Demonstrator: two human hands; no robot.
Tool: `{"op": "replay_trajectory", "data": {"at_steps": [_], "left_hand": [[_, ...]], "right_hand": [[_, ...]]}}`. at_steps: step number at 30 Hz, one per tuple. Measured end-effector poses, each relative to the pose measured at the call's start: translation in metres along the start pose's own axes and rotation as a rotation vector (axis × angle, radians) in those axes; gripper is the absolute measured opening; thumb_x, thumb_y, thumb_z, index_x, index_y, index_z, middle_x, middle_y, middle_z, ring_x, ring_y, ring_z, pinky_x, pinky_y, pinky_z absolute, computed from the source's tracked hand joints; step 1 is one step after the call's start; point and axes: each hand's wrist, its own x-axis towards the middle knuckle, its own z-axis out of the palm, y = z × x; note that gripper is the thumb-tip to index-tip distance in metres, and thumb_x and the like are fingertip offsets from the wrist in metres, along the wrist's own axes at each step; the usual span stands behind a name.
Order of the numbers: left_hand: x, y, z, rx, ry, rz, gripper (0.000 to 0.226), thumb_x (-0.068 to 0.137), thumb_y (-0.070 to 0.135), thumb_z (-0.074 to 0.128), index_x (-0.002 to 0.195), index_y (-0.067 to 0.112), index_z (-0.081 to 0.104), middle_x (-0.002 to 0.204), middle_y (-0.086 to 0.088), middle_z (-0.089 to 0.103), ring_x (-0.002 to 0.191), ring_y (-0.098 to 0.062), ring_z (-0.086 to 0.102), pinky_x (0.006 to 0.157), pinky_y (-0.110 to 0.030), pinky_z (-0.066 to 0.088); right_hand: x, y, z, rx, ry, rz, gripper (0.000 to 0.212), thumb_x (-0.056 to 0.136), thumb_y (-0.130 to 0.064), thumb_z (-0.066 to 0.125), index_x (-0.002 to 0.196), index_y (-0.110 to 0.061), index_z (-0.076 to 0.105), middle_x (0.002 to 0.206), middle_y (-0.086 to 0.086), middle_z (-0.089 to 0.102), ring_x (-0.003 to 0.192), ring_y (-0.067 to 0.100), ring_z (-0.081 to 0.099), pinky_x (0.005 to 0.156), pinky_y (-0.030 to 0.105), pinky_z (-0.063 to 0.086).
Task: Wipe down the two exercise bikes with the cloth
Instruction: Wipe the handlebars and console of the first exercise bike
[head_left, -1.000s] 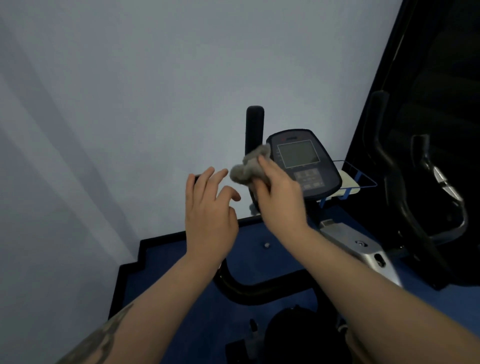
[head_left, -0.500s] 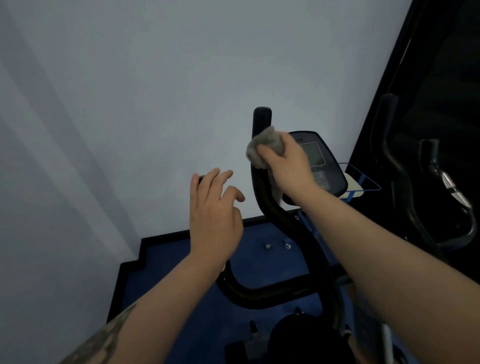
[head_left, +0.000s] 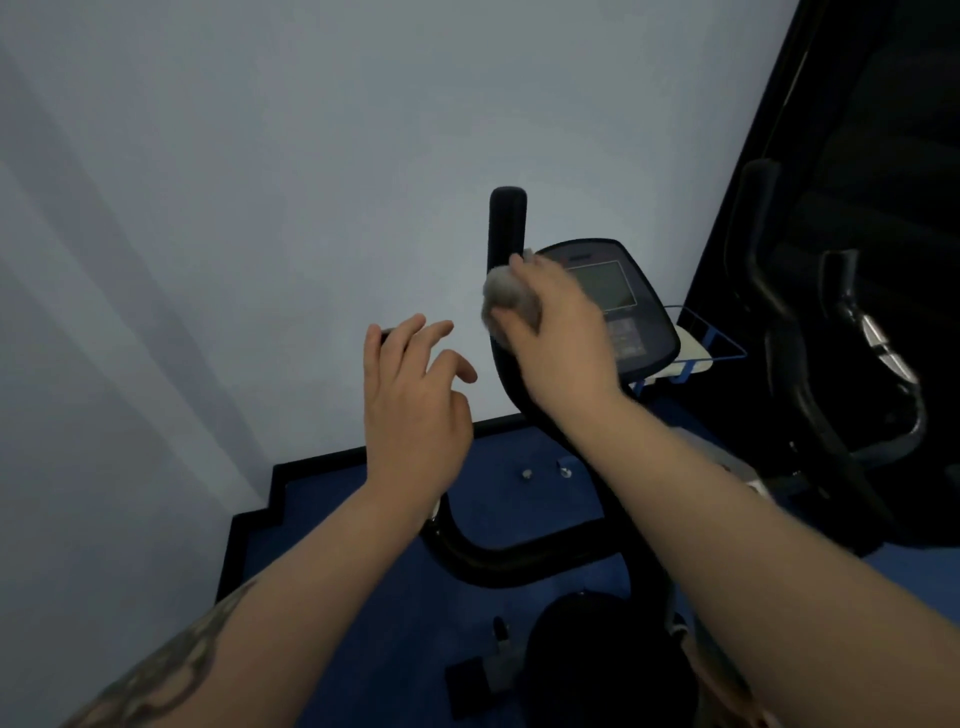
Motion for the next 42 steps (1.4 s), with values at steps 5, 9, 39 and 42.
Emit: {"op": "replay_trajectory", "data": {"at_steps": [5, 9, 39, 42], "left_hand": [[0.0, -0.001, 0.0, 0.003, 0.013, -0.01, 0.028, 0.071, -0.014, 0.056, 0.084, 0.009, 0.067, 0.126, -0.011, 0.061, 0.131, -0.033, 0.044, 0.121, -0.045, 0.008], [0.0, -0.001, 0.001, 0.01, 0.029, 0.008, 0.028, 0.071, -0.014, 0.055, 0.083, 0.008, 0.068, 0.125, -0.012, 0.062, 0.13, -0.035, 0.045, 0.121, -0.045, 0.008], [-0.049, 0.047, 0.015, -0.418, -0.174, 0.054, 0.034, 0.084, 0.002, 0.044, 0.105, 0.016, 0.067, 0.13, 0.006, 0.056, 0.121, 0.0, 0.039, 0.103, -0.009, 0.024], [-0.05, 0.047, 0.015, -0.408, -0.16, 0.062, 0.034, 0.084, 0.0, 0.044, 0.102, 0.016, 0.068, 0.13, 0.005, 0.056, 0.12, -0.001, 0.039, 0.102, -0.008, 0.024]], "right_hand": [[-0.037, 0.012, -0.011, -0.294, -0.17, -0.06, 0.047, 0.092, -0.026, 0.058, 0.139, -0.031, 0.049, 0.138, 0.002, 0.055, 0.109, 0.027, 0.061, 0.087, 0.039, 0.051], [-0.006, 0.005, -0.018, -0.312, -0.207, 0.127, 0.07, 0.094, -0.038, 0.056, 0.152, -0.025, 0.019, 0.128, 0.01, 0.06, 0.11, 0.033, 0.059, 0.083, 0.038, 0.047], [-0.132, 0.074, -0.061, -0.036, -0.225, 0.068, 0.058, 0.094, -0.016, 0.057, 0.147, -0.029, 0.038, 0.136, -0.008, 0.051, 0.116, -0.003, 0.044, 0.095, 0.005, 0.032], [-0.114, 0.073, -0.063, -0.096, -0.231, 0.098, 0.046, 0.097, -0.019, 0.053, 0.143, -0.022, 0.046, 0.136, 0.0, 0.053, 0.122, 0.014, 0.049, 0.103, 0.031, 0.038]]}}
